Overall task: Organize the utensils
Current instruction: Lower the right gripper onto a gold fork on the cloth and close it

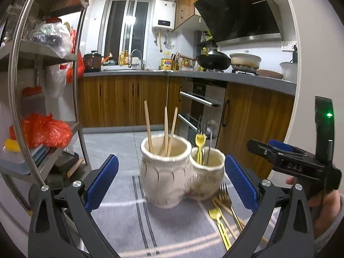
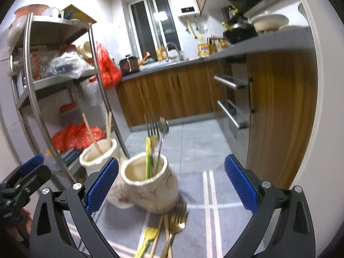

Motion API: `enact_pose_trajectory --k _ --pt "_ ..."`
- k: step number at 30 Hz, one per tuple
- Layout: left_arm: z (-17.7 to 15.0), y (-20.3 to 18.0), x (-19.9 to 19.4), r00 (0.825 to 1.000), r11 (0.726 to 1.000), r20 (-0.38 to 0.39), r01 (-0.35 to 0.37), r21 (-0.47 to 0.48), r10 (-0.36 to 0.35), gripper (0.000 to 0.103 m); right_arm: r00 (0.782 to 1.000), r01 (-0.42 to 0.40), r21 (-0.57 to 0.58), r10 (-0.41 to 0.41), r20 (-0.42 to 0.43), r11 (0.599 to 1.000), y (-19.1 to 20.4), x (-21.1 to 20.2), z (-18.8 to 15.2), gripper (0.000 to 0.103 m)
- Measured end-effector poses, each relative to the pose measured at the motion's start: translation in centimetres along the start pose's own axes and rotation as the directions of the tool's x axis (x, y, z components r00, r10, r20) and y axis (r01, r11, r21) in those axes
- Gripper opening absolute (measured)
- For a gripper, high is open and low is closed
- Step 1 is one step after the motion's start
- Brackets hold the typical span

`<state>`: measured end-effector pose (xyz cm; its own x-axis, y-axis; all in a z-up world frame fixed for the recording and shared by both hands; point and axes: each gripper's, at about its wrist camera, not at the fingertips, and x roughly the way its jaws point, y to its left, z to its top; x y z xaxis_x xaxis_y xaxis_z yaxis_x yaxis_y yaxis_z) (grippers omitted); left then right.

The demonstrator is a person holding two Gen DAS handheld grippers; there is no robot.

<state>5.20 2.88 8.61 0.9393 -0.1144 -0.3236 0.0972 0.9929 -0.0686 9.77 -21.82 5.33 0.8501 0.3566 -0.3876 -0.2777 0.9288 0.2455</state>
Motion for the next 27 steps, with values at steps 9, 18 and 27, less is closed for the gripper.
enact_pose_trajectory --k 9,18,27 --pt "-2.7 0.2 -0.3 0.998 1.000 -0.058 0.000 0.008 0.000 0.097 0.997 0.062 0.033 -0.060 -0.053 0.998 -2.3 -0.2 -2.1 0.098" --pt "-5.7 -0.3 2.3 0.986 0.999 -0.166 0.037 0.021 -0.033 0.097 0.980 0.096 -0.064 -0.106 -0.167 0.993 -1.8 1.8 -4.2 0.098" --pt "-6.7 -0.4 3.9 0.970 0.998 -0.236 0.062 0.029 -0.053 0.097 0.963 0.051 -0.139 -0.085 -0.254 0.989 -0.3 2.9 -5.5 0.096"
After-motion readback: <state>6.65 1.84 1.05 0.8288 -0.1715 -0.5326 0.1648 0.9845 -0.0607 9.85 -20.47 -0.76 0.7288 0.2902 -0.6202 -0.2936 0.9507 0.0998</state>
